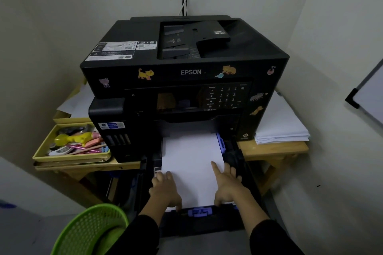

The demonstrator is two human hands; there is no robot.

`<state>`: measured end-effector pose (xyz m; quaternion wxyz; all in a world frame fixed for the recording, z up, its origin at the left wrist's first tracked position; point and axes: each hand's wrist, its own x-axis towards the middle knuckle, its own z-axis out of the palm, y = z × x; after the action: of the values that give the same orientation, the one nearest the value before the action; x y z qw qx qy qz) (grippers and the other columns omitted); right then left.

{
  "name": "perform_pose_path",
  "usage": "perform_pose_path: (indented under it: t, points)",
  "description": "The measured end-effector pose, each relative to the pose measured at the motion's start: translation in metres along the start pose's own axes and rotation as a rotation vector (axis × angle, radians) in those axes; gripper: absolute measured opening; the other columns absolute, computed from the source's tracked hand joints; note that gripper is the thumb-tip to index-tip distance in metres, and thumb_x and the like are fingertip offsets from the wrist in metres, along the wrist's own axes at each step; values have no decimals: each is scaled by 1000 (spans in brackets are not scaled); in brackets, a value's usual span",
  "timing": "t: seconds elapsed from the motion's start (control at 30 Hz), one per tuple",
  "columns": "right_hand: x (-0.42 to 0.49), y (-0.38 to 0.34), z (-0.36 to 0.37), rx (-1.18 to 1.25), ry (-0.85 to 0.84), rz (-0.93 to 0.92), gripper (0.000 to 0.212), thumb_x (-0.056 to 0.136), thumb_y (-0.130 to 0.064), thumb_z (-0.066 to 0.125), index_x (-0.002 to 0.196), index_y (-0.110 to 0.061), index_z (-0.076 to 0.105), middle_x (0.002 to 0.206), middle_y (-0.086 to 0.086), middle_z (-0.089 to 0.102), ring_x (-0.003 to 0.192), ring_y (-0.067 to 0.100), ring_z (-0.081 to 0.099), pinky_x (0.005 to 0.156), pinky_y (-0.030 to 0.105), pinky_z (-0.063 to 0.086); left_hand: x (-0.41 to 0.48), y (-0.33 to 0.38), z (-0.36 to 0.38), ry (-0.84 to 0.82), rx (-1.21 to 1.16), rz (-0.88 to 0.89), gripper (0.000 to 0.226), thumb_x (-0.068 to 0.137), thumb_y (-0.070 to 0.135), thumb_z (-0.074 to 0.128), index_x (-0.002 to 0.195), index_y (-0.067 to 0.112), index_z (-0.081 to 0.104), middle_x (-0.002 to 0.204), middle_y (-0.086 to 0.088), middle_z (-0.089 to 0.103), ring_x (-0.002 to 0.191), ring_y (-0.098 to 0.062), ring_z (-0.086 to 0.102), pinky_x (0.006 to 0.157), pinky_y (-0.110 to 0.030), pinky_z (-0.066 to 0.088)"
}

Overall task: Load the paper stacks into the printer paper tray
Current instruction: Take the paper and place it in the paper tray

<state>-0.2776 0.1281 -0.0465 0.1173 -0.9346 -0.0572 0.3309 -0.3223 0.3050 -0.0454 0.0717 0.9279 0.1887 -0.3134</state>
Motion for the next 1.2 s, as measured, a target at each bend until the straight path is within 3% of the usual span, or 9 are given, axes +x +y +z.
perform_pose_path:
  t: [0.2,0.3,0.4,0.57,0.73,0.87,0.97,1.07,1.2]
  points:
    - [-2,-2,6,199,57,69,123,68,-4,74,149,-35,-13,155,9,-2,140,39,16,110,50,33,-5,-1,1,43,-366,-42,110,70,20,81,148,8,5,151,-19,9,139,-37,18,111,-43,31]
    - [-2,-5,8,306,111,58,114,70,0,67,151,-33,-6,155,8,7,140,34,16,109,50,35,-7,-2,-1,51,-479,-8,109,72,17,80,150,7,4,153,-20,10,142,-39,14,113,-41,28]
    - [-6,-4,9,333,115,32,112,71,2,68,151,-31,-3,157,7,5,144,33,9,112,47,33,-11,-6,1,50,-463,25,112,72,14,79,151,8,0,154,-19,8,143,-39,11,114,-40,25]
    - [-21,0,9,258,60,-38,113,74,5,68,152,-31,-5,158,5,-18,147,31,0,111,40,37,-18,-14,12,73,-404,79,110,74,11,75,151,9,-4,155,-15,5,144,-38,7,117,-39,22]
    - [-32,-2,12,178,127,-47,104,79,3,66,153,-26,-2,158,7,-16,148,30,1,115,41,25,-25,-17,18,111,-381,121,106,77,14,73,151,7,-3,156,-16,-1,146,-36,5,119,-37,20]
    - [-38,1,13,191,134,-118,96,80,-5,62,153,-27,4,160,2,-12,148,26,-4,116,40,21,-34,-15,21,131,-390,211,103,79,31,69,152,11,-1,159,-13,-10,147,-34,-3,120,-39,14]
    - [-44,3,11,247,9,-220,94,78,-14,64,152,-31,9,161,-6,-12,148,19,-13,119,40,13,-42,-13,22,27,-453,390,113,74,43,72,153,17,-5,159,-2,-18,148,-24,-12,120,-39,9]
    - [-47,5,13,87,-138,-255,110,70,-26,73,152,-36,0,160,-4,-19,147,20,-21,121,46,2,-49,-10,27,-77,-219,498,134,65,55,76,150,14,-19,156,-1,-28,146,-21,-23,121,-39,0]
    - [-54,5,30,-139,-145,-239,140,59,-43,85,148,-29,-21,153,0,-36,142,24,-32,117,51,-6,-53,-3,43,13,97,499,141,64,62,73,147,4,-24,156,-12,-28,145,-27,-25,120,-37,-7]
